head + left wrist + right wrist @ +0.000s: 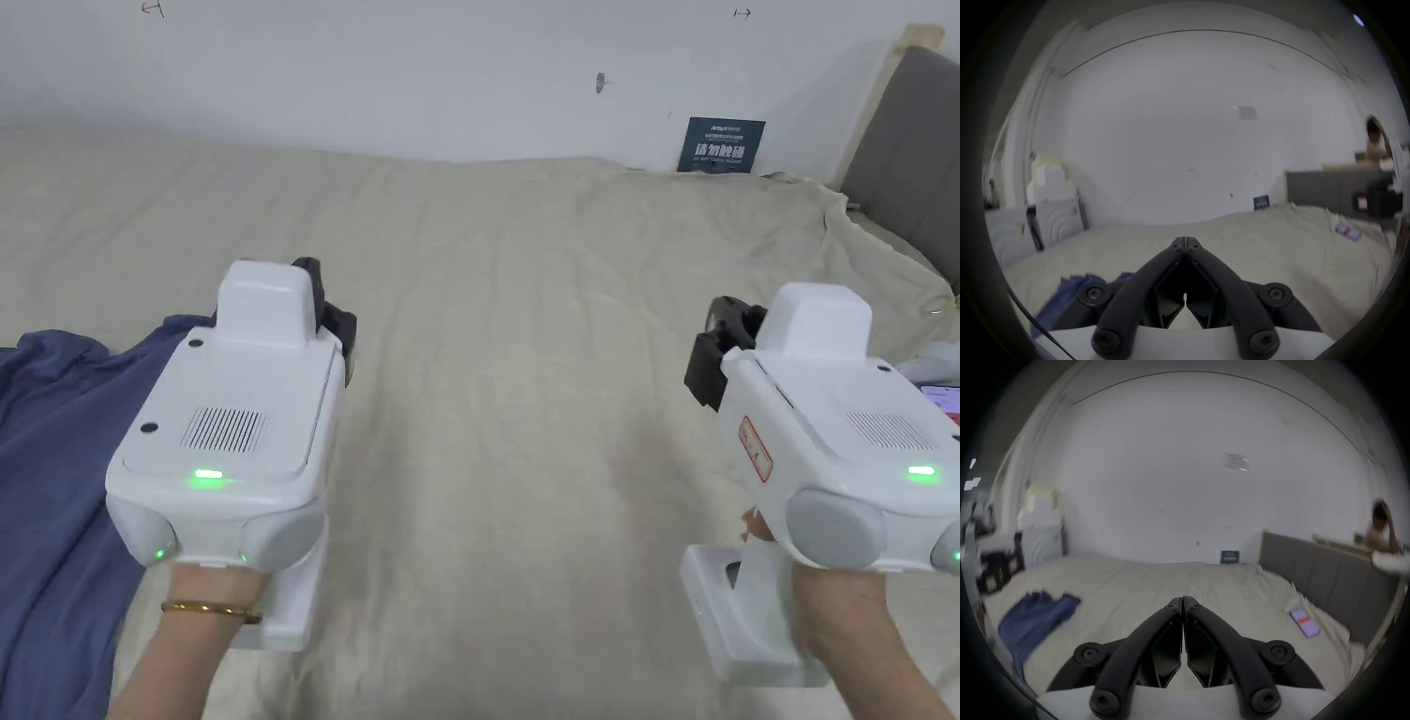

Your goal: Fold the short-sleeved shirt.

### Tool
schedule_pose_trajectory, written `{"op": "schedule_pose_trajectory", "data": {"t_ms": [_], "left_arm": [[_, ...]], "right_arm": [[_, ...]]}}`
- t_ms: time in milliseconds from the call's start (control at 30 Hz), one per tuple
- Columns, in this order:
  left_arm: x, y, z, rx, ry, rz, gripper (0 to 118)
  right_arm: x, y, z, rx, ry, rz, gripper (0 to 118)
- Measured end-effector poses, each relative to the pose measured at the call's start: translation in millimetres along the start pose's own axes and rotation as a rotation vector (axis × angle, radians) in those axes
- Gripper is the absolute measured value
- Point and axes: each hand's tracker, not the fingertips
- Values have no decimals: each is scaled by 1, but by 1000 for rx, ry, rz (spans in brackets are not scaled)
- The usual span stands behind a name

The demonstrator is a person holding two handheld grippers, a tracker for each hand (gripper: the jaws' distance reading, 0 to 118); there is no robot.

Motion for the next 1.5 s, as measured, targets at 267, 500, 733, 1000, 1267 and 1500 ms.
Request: {"op": "schedule_pose_trajectory", "data": {"t_ms": [267, 500, 733, 1000, 1267, 1500], "left_arm": [[4, -48, 13, -85, -6, 28, 0], [8, -58, 19, -120, -17, -2, 0], [8, -56, 20, -118, -13, -26, 0], [11, -51, 22, -104, -33, -38, 0], [12, -51, 21, -106, -38, -35, 0], [14, -52, 21, -107, -46, -38, 0]], "right_arm": [[2, -49, 9, -36, -49, -12, 0], [0, -64, 9, -66, -39, 66, 0], [-4, -64, 11, -53, -18, 125, 0], [-5, -64, 12, -58, -14, 131, 0], [-4, -62, 14, -53, -19, 133, 0], [-14, -56, 23, -52, -24, 137, 0]]}}
